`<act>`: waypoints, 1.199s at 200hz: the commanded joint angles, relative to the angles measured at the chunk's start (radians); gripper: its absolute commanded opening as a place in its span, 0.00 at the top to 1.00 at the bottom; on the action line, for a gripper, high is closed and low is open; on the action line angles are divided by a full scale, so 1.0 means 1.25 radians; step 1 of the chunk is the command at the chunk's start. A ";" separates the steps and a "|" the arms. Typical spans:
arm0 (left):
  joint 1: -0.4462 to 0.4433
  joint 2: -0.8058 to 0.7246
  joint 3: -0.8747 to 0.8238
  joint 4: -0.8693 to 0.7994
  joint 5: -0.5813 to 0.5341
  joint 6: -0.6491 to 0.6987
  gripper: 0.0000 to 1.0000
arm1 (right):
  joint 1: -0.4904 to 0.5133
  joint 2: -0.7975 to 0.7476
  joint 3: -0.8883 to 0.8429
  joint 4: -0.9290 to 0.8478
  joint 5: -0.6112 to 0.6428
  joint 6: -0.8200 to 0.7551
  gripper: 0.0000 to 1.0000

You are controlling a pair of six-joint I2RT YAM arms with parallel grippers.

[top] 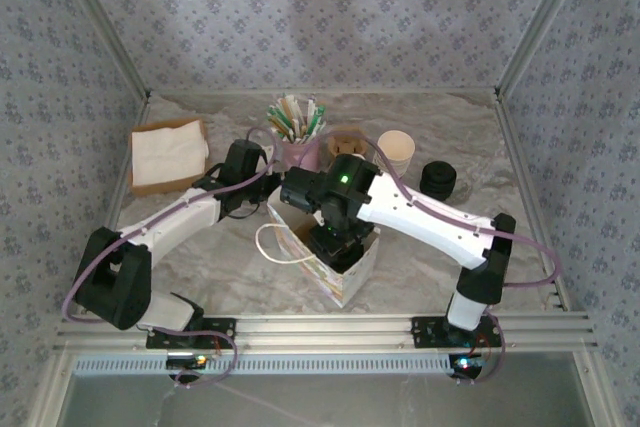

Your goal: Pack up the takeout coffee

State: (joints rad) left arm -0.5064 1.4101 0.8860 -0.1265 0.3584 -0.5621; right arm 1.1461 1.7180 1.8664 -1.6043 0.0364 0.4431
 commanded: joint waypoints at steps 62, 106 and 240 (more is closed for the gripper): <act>-0.004 0.003 0.024 0.015 0.005 0.001 0.25 | -0.005 0.006 -0.044 -0.103 -0.038 -0.028 0.34; -0.005 0.005 0.025 0.014 0.006 0.001 0.25 | -0.007 0.014 -0.050 -0.096 -0.045 -0.036 0.34; -0.012 0.008 0.031 0.012 0.007 0.002 0.25 | -0.031 0.003 -0.106 -0.049 -0.071 -0.049 0.34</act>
State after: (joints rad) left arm -0.5072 1.4105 0.8894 -0.1234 0.3588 -0.5621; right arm 1.1187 1.7264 1.7489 -1.6073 -0.0380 0.3981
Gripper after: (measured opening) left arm 0.754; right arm 0.657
